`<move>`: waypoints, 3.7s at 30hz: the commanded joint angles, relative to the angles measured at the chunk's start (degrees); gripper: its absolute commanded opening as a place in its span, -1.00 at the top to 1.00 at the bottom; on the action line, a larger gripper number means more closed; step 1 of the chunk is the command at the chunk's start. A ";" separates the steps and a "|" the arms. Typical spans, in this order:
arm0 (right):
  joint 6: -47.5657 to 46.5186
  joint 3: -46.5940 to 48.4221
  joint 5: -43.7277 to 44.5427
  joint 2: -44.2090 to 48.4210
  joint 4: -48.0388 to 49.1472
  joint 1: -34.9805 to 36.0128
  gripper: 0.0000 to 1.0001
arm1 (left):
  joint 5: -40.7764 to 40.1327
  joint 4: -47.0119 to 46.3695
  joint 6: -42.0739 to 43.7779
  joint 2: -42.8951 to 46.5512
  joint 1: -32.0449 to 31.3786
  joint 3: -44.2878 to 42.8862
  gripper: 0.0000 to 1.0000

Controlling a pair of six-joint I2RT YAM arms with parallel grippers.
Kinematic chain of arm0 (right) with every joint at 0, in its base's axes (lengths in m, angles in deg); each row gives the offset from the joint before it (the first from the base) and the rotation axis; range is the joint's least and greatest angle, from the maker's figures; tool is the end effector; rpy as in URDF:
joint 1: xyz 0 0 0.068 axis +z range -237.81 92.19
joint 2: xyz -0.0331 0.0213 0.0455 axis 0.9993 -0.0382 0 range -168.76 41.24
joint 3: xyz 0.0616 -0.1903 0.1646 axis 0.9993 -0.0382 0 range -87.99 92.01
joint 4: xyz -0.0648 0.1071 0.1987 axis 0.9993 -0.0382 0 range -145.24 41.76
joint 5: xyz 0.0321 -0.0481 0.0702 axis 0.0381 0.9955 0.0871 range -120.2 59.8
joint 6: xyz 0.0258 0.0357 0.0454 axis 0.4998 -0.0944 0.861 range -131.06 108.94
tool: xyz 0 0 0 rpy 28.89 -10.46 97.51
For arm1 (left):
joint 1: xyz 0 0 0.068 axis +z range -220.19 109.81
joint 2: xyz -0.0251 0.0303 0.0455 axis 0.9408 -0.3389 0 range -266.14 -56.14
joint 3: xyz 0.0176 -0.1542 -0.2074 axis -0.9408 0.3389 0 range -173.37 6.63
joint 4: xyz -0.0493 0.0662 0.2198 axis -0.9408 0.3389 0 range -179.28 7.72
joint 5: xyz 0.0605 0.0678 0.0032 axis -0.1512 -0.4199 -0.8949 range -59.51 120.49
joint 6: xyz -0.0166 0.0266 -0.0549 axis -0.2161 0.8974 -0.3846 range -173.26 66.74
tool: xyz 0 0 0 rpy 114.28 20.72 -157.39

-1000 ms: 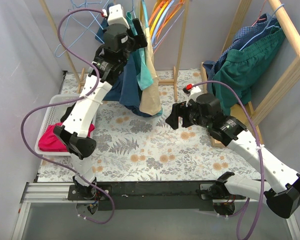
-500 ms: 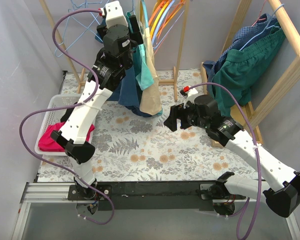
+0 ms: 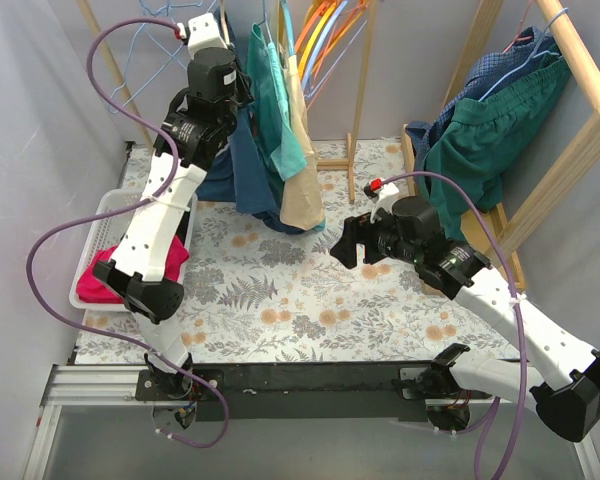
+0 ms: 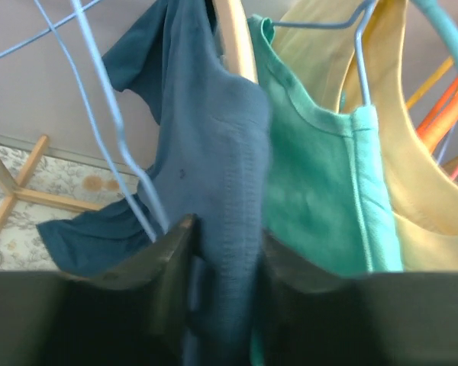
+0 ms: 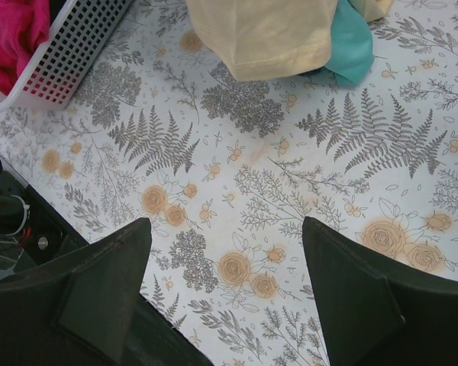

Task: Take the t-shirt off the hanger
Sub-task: Pick up the hanger from the clothesline.

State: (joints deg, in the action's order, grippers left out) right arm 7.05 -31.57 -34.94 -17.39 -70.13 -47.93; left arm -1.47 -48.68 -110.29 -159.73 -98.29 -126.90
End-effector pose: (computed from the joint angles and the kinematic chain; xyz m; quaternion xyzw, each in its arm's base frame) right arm 0.1665 0.1444 0.3284 -0.1805 0.8191 0.2938 0.4586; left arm 0.3202 -0.1419 0.4949 -0.3551 0.6726 -0.2590 0.5953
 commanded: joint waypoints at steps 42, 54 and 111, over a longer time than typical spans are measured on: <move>1.32 -1.93 -0.37 2.12 1.94 0.20 -0.73 | 20.18 -14.85 2.90 38.71 0.06 33.24 1.00; -5.80 0.61 -2.91 5.10 0.44 0.20 -0.96 | 23.18 8.61 2.98 53.12 -0.03 38.87 1.00; -23.13 13.46 -17.95 11.08 10.27 0.20 -0.72 | 76.78 0.97 9.74 60.35 0.15 56.89 1.00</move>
State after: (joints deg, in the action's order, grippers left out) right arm -17.47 -15.02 -54.56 -4.95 -64.47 -47.93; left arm 68.60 -41.80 -103.13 -103.80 -98.09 -72.06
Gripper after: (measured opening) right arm 0.898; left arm 0.084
